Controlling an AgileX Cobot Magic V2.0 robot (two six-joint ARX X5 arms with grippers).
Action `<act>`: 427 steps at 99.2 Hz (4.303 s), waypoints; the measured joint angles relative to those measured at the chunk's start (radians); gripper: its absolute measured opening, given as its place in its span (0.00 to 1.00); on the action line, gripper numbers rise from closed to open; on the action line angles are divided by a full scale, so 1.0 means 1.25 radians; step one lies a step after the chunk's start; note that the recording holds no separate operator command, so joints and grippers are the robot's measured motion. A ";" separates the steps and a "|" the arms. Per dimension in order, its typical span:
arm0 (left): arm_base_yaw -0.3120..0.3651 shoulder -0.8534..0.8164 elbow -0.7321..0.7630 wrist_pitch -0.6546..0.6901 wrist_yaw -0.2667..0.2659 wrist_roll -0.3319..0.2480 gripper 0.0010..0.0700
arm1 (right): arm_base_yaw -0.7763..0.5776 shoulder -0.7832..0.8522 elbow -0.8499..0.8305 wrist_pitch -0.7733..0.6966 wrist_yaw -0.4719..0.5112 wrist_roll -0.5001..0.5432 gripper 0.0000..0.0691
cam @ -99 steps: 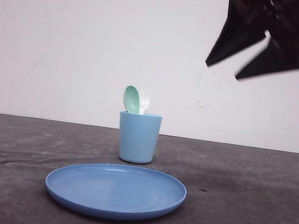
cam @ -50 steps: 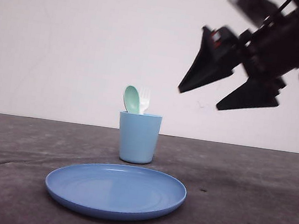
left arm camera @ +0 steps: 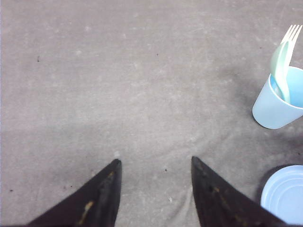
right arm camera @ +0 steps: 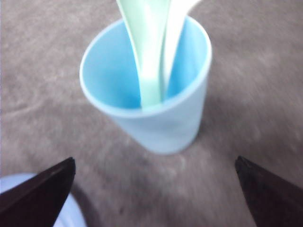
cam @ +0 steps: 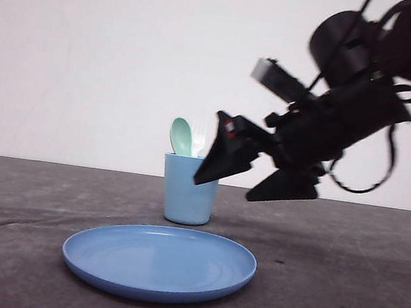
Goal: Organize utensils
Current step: 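Move the right gripper down and grasp the light-blue cup rim, then lift the cup with the right gripper and lower it onto the blue plate, then open the right gripper and raise it away from the cup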
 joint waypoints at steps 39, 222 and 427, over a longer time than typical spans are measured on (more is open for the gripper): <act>0.000 0.000 0.000 0.000 0.000 0.000 0.39 | 0.036 0.135 0.196 -0.033 0.025 -0.011 0.99; 0.000 0.000 0.000 0.000 0.000 0.001 0.39 | 0.323 -0.320 -0.192 -0.052 0.212 -0.042 0.72; 0.001 0.000 0.000 0.000 0.000 0.006 0.39 | 0.049 -0.540 -0.133 -0.645 0.207 0.020 0.98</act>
